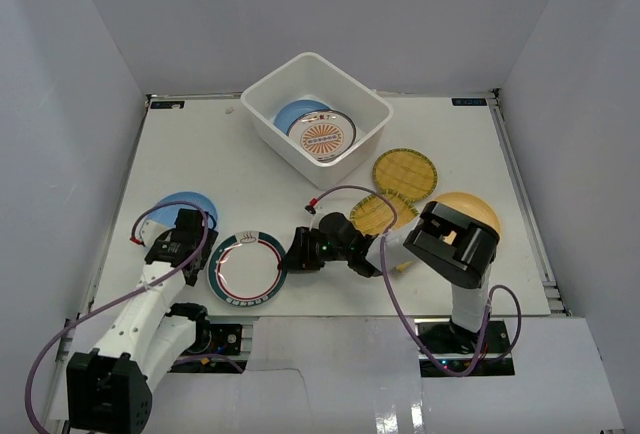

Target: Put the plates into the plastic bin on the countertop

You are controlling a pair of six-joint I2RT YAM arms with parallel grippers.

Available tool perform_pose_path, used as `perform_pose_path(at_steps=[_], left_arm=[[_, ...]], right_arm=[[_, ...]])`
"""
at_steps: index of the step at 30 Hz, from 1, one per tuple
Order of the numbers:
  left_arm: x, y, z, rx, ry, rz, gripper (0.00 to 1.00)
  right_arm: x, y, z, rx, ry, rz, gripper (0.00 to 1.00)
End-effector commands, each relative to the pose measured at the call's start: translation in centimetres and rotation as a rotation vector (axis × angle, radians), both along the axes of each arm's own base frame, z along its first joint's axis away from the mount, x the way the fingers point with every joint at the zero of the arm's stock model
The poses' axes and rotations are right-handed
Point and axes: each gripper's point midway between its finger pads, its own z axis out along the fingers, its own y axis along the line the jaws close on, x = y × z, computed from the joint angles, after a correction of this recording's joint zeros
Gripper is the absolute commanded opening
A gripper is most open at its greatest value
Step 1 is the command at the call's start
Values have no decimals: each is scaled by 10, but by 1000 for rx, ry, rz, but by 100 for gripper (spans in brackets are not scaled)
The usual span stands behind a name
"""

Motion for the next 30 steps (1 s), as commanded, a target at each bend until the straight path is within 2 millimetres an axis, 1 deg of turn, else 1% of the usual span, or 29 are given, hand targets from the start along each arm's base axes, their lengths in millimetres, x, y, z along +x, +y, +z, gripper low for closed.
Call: perform_pose_path(at_steps=[1,2,3,4,5,6,7,8,9,11,12,13,14,15,16,17,18,19,20,21,22,23,24,25,26,27,28,29,30], left_arm=[[11,9,7,-34,-139,130,98],[12,10,4,-43,-164,138,98],[13,10,2,-47,-172,149,98],[13,12,-1,-50,-175,160,98],[15,12,-2,-54,-183,166,98],[12,13,-9,-56,-164,178,98],[11,15,-12,-52,-155,192,98],[12,17,-13,-50,-158,201,98],[10,19,-19,-46,-152,214,98],[14,21,-20,-51,-174,228,98],[14,21,-23,-51,-175,230,98],[16,23,-27,-49,-185,236,98],[16,23,-30,-46,-181,237,98],[16,24,-32,-41,-176,238,98],[17,26,-37,-35,-164,241,95],[18,26,-39,-32,-157,235,91],[19,27,-41,-28,-152,226,82],[21,27,-45,-23,-144,220,77],[21,26,-47,-23,-135,206,72],[22,25,-49,-26,-130,201,67],[24,24,-50,-29,-137,192,63],[22,22,-55,-34,-118,182,60],[21,22,-57,-34,-111,177,56],[22,21,-57,-35,-114,166,41],[22,20,-58,-35,-110,150,33],[22,18,-59,-30,-102,119,25],[24,17,-57,-26,-109,100,9],[26,15,-53,-30,-122,81,2],[30,14,-49,-18,-129,36,0]], right_arm=[[4,20,17,98,41,-25,37],[5,17,14,89,41,-43,23],[7,15,19,96,30,-53,16],[7,12,21,95,21,-61,11],[7,2,17,79,13,-74,8],[8,-2,34,109,-14,-79,8],[7,-8,40,118,-28,-83,8],[8,-21,38,105,-43,-99,8],[9,-26,65,157,-84,-107,8],[18,-41,82,167,-126,-139,8],[21,-46,110,213,-184,-141,8],[25,-51,124,232,-209,-149,8],[38,-62,133,234,-223,-172,8],[47,-69,167,291,-282,-183,8],[70,-84,184,306,-321,-236,8],[79,-91,201,324,-352,-243,8],[88,-100,214,314,-375,-261,8],[115,-112,249,321,-481,-304,8],[133,-121,260,292,-529,-362,8],[149,-126,255,223,-534,-395,8],[173,-136,283,204,-632,-441,8],[198,-139,273,134,-644,-494,8],[215,-144,274,81,-672,-537,8],[238,-158,272,8,-700,-632,8],[253,-161,290,-10,-762,-662,8],[270,-158,272,-62,-748,-670,8],[286,-166,270,-93,-748,-702,8],[305,-163,270,-106,-748,-712,8],[316,-168,265,-133,-732,-725,8]])
